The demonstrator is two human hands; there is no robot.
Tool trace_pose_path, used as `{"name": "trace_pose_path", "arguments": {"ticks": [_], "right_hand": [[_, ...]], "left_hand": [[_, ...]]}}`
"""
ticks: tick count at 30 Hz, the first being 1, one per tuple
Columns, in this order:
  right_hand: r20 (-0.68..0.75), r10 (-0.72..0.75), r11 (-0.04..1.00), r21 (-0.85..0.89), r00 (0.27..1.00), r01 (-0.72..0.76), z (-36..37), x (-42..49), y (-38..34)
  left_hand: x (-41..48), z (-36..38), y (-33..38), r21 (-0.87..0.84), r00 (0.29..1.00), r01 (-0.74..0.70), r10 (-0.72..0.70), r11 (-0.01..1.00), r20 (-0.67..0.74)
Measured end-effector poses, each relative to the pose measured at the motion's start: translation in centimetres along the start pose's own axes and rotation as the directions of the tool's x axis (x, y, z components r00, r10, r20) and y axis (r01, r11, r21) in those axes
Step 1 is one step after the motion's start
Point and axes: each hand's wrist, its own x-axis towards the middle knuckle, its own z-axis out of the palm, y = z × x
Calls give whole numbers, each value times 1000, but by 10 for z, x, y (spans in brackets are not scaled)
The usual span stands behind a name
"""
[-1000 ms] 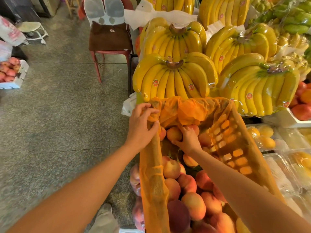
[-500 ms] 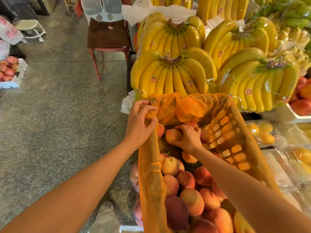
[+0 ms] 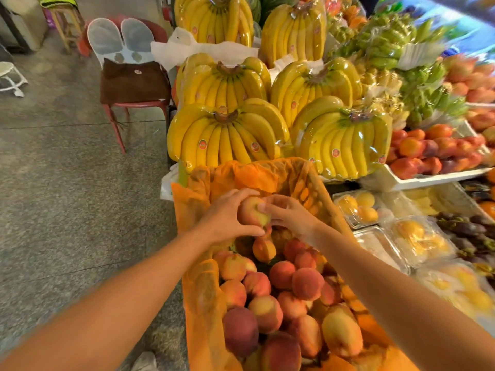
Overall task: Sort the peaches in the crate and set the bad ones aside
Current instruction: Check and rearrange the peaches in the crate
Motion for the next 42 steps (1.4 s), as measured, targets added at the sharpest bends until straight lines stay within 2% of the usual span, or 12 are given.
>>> {"name": "trace_pose_path", "arguments": {"ticks": [3,5,8,9,12,15,19,24,30,34,38,42], "right_hand": [[16,5,1000,10,1000,-5,0,-6,-10],[31,41,999,20,999,-41,-5,-8,-12],[-29,113,977,-180,993,-116,-10,-1,2],[-46,115,927,-354,992,-123,-11,2,12],[45,140,586,-809,989,-46,-5,11,43],[120,143,353,-934,982,63,12,12,62],[57,125,182,-983,990,34,18,20,80],[40,101,277,-961,994,11,20,16,79],[20,130,301,-953,991,-20,18,17,80],[-3,158,439,-896,987,-73,7,15,75],[30,88,559,-829,996,-24,-7,13,60],[37,75,811,-583,996,-39,-16,4,42]], "left_hand": [[-1,1,2,-236,998,57,-57,970,5],[-4,-4,6,-433,992,121,-124,893,21],[-9,-15,14,-764,975,205,-196,612,104],[-11,-19,15,-829,971,223,-190,513,144],[-16,-23,15,-936,965,233,-183,265,188],[-18,-26,15,-959,943,269,-227,87,244],[-21,-31,13,-948,924,319,-227,7,309],[-23,-27,12,-946,909,324,-270,-21,318],[-21,-22,12,-941,897,335,-290,-45,333],[-21,-22,11,-942,890,333,-314,-45,330],[-19,-21,11,-941,877,337,-350,-36,328],[-17,-19,12,-941,868,336,-379,-32,322]]}}
